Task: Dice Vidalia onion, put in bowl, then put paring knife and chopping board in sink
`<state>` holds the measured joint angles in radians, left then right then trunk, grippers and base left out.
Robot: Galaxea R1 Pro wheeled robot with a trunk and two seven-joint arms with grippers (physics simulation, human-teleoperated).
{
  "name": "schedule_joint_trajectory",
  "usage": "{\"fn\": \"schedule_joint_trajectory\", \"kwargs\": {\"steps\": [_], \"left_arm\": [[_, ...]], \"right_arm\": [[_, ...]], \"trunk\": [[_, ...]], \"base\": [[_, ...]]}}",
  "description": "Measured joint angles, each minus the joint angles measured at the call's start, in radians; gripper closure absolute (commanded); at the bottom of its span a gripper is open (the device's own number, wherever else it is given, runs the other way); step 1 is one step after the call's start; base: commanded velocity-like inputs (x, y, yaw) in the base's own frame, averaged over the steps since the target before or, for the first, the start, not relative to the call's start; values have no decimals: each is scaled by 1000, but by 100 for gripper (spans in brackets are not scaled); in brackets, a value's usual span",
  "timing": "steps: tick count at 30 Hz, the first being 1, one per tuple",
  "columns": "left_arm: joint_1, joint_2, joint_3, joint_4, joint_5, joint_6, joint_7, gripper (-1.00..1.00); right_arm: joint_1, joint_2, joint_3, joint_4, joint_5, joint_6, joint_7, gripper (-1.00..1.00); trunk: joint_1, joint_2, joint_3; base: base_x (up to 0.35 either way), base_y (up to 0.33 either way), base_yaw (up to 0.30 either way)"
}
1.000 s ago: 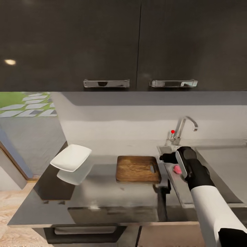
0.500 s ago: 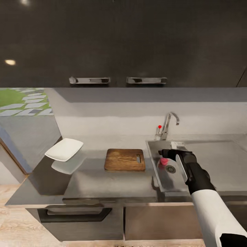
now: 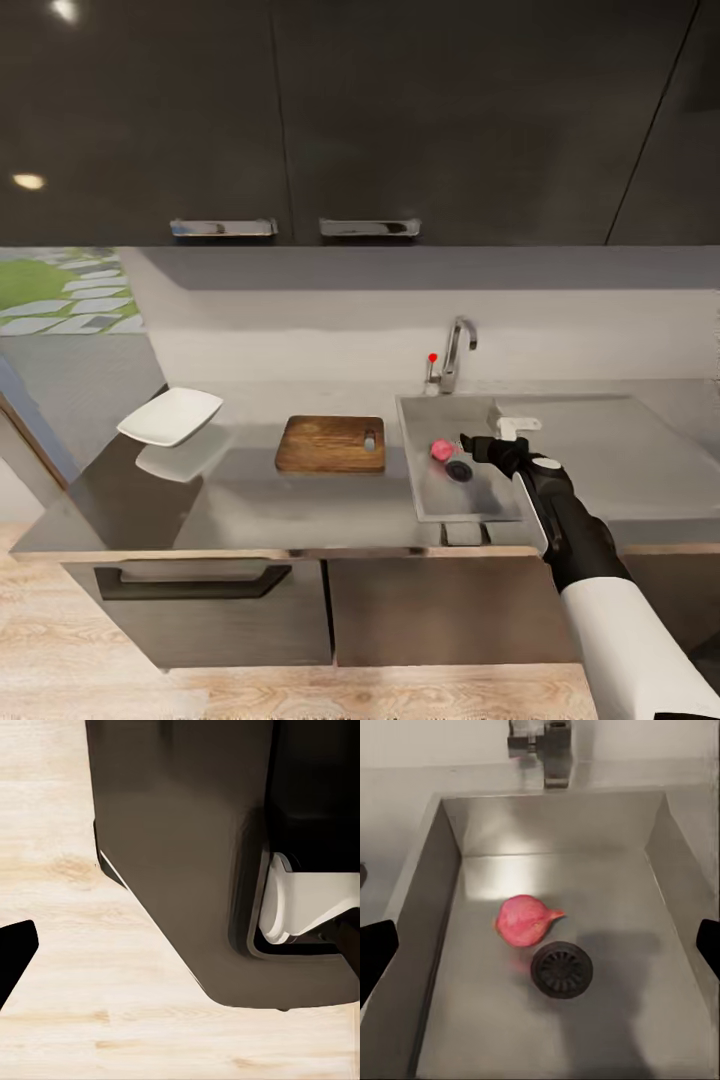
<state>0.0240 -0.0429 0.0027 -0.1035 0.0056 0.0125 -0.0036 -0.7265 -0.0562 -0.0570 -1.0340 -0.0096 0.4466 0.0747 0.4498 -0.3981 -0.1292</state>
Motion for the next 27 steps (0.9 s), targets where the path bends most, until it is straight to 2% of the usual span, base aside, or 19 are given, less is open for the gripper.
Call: {"fn": "schedule_joint_trajectory", "kwargs": {"steps": [4,16,27], "left_arm": [[0,0,0,0,0,0,0,-100],[0,-1,0,-1,0,0,0,-100],[0,-1,0,-1,0,-12,-1,-100]], "right_arm": [[6,-1,-1,0,1,-31,1,-100],[8,-1,-3,-4,-2,-34,1,-100],[8,-1,-4,-20,-3,-31,0,-100]], "trunk": [[0,0,0],[0,0,0],[0,0,2]], "base": [[-172,-259,0],[-115,-277,-21],[-4,-312,-251]]}}
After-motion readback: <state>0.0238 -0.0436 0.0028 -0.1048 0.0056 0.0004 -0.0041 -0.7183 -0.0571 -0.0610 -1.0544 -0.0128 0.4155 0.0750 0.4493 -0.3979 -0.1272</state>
